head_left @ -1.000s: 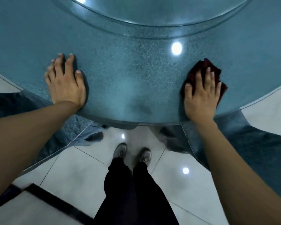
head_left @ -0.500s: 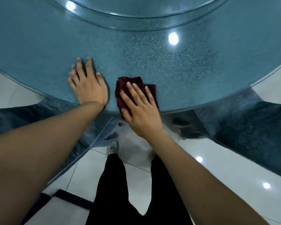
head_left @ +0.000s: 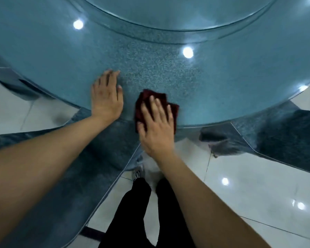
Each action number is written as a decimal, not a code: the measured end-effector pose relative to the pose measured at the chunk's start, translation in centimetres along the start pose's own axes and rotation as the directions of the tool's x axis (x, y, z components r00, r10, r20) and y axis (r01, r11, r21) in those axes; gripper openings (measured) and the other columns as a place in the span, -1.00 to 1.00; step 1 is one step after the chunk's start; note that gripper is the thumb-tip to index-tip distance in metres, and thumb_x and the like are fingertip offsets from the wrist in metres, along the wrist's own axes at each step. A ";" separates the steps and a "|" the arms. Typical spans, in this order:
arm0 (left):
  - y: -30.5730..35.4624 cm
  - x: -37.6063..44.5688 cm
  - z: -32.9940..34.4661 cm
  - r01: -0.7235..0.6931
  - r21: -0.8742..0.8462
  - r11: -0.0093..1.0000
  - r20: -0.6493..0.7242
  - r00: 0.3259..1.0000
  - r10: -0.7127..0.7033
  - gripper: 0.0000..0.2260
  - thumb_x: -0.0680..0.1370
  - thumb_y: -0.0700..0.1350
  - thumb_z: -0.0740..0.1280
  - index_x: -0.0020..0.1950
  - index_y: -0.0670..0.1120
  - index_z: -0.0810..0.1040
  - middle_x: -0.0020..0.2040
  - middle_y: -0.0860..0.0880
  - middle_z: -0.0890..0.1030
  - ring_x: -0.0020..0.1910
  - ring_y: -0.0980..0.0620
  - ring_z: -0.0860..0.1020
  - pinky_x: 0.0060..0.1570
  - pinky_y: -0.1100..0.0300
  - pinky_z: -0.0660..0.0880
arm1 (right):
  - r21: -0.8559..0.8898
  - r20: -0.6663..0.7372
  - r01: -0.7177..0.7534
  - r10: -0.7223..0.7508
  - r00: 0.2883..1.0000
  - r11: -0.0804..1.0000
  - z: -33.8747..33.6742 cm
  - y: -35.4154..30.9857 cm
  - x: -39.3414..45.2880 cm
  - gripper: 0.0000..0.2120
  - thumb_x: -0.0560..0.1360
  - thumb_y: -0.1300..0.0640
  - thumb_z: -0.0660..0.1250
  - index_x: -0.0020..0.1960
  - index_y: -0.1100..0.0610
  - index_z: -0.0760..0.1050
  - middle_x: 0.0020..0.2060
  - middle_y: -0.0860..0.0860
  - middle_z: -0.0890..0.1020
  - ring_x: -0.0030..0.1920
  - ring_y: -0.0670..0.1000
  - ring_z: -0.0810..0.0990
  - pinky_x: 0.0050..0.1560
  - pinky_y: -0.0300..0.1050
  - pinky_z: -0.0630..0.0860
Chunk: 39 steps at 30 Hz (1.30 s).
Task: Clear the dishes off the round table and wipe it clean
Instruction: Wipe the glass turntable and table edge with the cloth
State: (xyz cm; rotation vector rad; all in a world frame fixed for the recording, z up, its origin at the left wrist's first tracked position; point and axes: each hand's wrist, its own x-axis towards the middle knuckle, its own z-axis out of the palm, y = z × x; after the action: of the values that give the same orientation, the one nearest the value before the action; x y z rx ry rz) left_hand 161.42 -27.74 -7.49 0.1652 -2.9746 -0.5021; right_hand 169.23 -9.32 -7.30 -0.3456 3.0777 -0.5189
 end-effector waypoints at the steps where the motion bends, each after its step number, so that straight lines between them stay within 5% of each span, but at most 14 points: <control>1: -1.7 0.5 -0.3 0.009 0.043 0.999 0.007 1.000 -0.009 -0.56 0.61 -0.08 0.11 0.49 -0.10 0.37 0.46 -0.19 0.41 0.36 -0.27 0.41 0.35 -0.14 0.30 | 0.027 0.028 0.067 -0.068 0.997 0.997 0.6 -2.4 -0.3 -0.42 0.55 -0.06 0.23 0.55 0.02 0.32 0.59 0.06 0.20 0.60 0.03 0.10 0.57 0.18 0.02; 6: -7.0 2.2 -1.2 0.141 0.128 0.982 -0.012 0.990 -0.141 -0.50 0.65 0.00 0.08 0.59 -0.07 0.23 0.57 -0.20 0.26 0.52 -0.27 0.25 0.49 -0.20 0.15 | 0.046 0.051 0.210 -0.212 0.976 0.977 0.7 0.2 0.4 -0.44 0.54 -0.03 0.23 0.54 -0.02 0.33 0.59 0.00 0.22 0.59 -0.01 0.12 0.58 0.13 0.03; 9: -6.7 2.3 -1.0 0.158 0.135 0.978 -0.004 0.987 -0.159 -0.50 0.66 0.03 0.07 0.60 -0.08 0.20 0.60 -0.19 0.20 0.56 -0.25 0.18 0.53 -0.17 0.07 | -0.030 -0.094 -0.066 0.063 0.994 0.997 -1.3 8.3 1.9 -0.45 0.52 -0.04 0.20 0.50 0.04 0.40 0.55 0.08 0.29 0.56 0.08 0.23 0.55 0.18 0.10; 12: -6.6 2.2 -1.1 0.170 0.133 0.976 -0.017 0.985 -0.169 -0.51 0.68 0.02 0.07 0.60 -0.06 0.21 0.61 -0.17 0.20 0.57 -0.24 0.18 0.54 -0.17 0.07 | -0.046 -0.148 -0.406 0.396 0.906 0.913 -3.8 15.5 4.5 -0.41 0.54 -0.08 0.08 0.54 0.05 0.32 0.58 0.12 0.23 0.57 0.11 0.18 0.55 0.23 0.06; 15: -6.7 2.3 -1.0 0.191 0.118 0.974 -0.033 0.981 -0.189 -0.53 0.68 0.00 0.10 0.60 -0.05 0.23 0.60 -0.14 0.22 0.56 -0.23 0.19 0.53 -0.16 0.09 | -0.063 -0.200 -0.514 0.494 0.846 0.855 -3.2 14.1 6.5 -0.41 0.55 -0.05 0.11 0.56 0.07 0.28 0.58 0.13 0.21 0.58 0.11 0.15 0.54 0.27 0.04; 19: -6.8 2.4 -1.0 0.198 0.122 0.973 -0.039 0.980 -0.195 -0.53 0.67 0.00 0.10 0.59 -0.03 0.26 0.59 -0.13 0.25 0.54 -0.23 0.22 0.52 -0.18 0.13 | -0.037 -0.110 -0.149 0.144 0.983 0.988 1.2 1.5 6.9 -0.41 0.53 -0.07 0.17 0.53 0.08 0.35 0.57 0.14 0.23 0.59 0.12 0.15 0.55 0.26 0.02; 21: -7.0 2.4 -1.0 0.198 0.115 0.973 -0.035 0.980 -0.195 -0.52 0.66 0.01 0.08 0.58 -0.02 0.27 0.59 -0.12 0.26 0.53 -0.22 0.24 0.51 -0.18 0.14 | -0.001 -0.028 0.022 -0.022 0.999 1.000 2.6 -3.9 6.2 -0.43 0.57 -0.08 0.16 0.55 0.05 0.30 0.59 0.09 0.19 0.60 0.07 0.09 0.57 0.21 -0.01; 24: -6.8 2.4 -1.1 0.194 0.106 0.975 -0.021 0.981 -0.193 -0.53 0.65 0.00 0.09 0.58 -0.01 0.28 0.59 -0.11 0.26 0.53 -0.21 0.23 0.51 -0.18 0.14 | 0.034 -0.012 0.124 -0.124 0.992 0.992 2.7 -3.6 6.6 -0.45 0.60 -0.13 0.17 0.54 0.02 0.32 0.59 0.06 0.22 0.60 0.03 0.12 0.58 0.16 -0.01; 28: -7.1 2.2 -1.3 0.207 0.089 0.974 0.000 0.978 -0.208 -0.51 0.65 0.02 0.07 0.59 -0.02 0.26 0.60 -0.11 0.24 0.55 -0.20 0.21 0.52 -0.19 0.13 | -0.048 -0.137 -0.142 0.134 0.981 0.989 0.9 4.9 9.8 -0.46 0.58 -0.14 0.16 0.51 0.03 0.39 0.55 0.08 0.29 0.56 0.08 0.22 0.56 0.17 0.06; 32: -7.3 2.3 -1.2 0.180 0.074 0.981 0.001 0.983 -0.181 -0.49 0.65 0.06 0.08 0.60 -0.04 0.27 0.60 -0.13 0.25 0.54 -0.23 0.22 0.49 -0.21 0.14 | -0.061 -0.125 -0.413 0.403 0.906 0.909 -1.6 10.4 14.7 -0.42 0.61 -0.13 0.05 0.59 0.01 0.21 0.60 0.08 0.17 0.60 0.07 0.10 0.58 0.17 -0.06; 36: -8.5 2.5 -2.0 0.106 0.033 0.994 0.026 0.994 -0.107 -0.51 0.64 0.05 0.13 0.55 -0.06 0.35 0.55 -0.15 0.32 0.48 -0.24 0.29 0.42 -0.19 0.20 | -0.057 -0.149 -0.591 0.578 0.802 0.805 -1.0 8.0 18.0 -0.41 0.63 -0.14 0.01 0.62 0.02 0.12 0.62 0.08 0.07 0.61 0.05 0.00 0.57 0.19 -0.13; 39: -11.8 4.4 -3.7 -0.063 -0.020 0.998 0.033 0.997 0.064 -0.57 0.61 0.03 0.13 0.42 -0.08 0.48 0.40 -0.15 0.45 0.30 -0.25 0.41 0.29 -0.16 0.31 | -0.058 -0.162 -0.530 0.515 0.841 0.846 1.4 1.4 20.7 -0.42 0.62 -0.12 0.04 0.60 0.03 0.19 0.60 0.10 0.15 0.60 0.07 0.07 0.57 0.18 -0.10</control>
State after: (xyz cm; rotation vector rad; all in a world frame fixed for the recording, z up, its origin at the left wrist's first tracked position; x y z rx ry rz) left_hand 158.58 -40.59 -7.55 0.0608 -2.9953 -0.5297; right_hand 148.79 -12.90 -8.34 0.5547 3.1285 -0.3731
